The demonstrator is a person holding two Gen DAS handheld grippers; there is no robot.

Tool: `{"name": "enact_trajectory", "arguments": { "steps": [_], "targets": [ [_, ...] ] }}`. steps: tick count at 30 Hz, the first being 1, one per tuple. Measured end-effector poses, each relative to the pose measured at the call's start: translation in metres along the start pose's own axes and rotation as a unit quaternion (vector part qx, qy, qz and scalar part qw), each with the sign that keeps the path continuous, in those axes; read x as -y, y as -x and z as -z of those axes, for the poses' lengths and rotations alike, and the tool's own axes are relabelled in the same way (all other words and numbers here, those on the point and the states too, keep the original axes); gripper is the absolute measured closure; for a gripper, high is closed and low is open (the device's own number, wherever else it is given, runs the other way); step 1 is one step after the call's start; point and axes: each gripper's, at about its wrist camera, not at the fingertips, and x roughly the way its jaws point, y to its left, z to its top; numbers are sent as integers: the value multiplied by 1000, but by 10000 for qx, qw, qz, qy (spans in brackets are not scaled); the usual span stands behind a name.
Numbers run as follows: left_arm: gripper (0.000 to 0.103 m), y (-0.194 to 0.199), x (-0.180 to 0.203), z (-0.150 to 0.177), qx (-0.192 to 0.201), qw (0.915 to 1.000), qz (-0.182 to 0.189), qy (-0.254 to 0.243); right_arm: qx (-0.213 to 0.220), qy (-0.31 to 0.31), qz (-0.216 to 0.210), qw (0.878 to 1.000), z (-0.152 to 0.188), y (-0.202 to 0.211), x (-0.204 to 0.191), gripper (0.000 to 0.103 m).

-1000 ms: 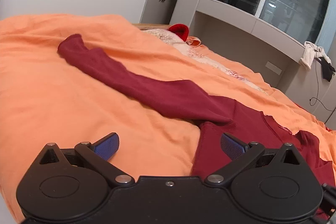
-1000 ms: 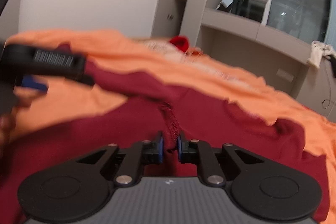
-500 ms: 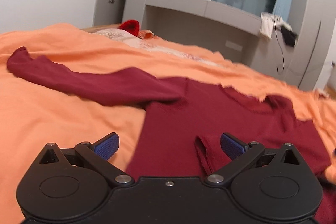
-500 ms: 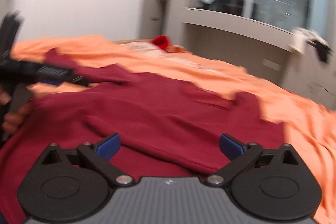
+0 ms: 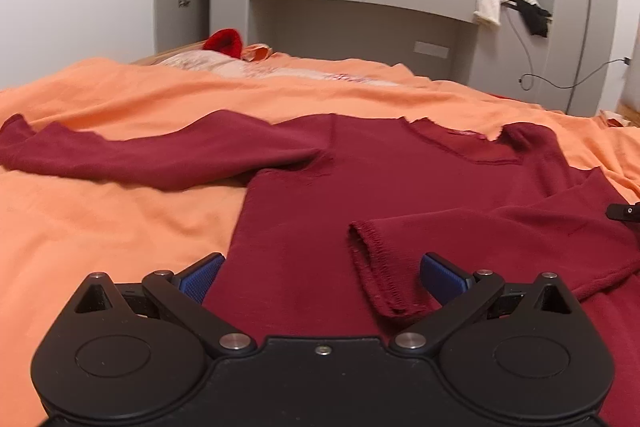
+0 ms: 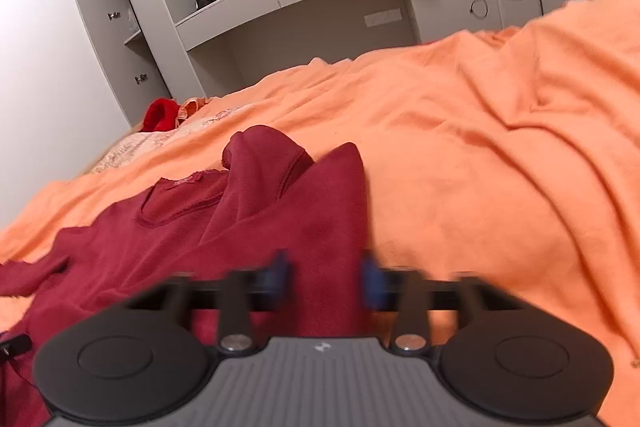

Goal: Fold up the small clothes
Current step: 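Lift the sleeve with the right tool and lay it across the sweater body, then open the right tool to release the sleeve and withdraw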

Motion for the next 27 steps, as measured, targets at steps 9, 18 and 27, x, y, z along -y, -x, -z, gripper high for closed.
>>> {"name": "enact_trajectory", "arguments": {
  "steps": [9,18,27],
  "targets": [
    [0,-8,17,4,-194,9986,-289,-406,332,-74,502,9982,-1,21,16,94],
    [1,2,12,3,-11,9995,-185,-245,361,636,479,9962,6,54,1,27],
    [0,6,12,-3,147,9997,52,166,264,2558,1181,9591,50,84,-43,14]
  ]
}}
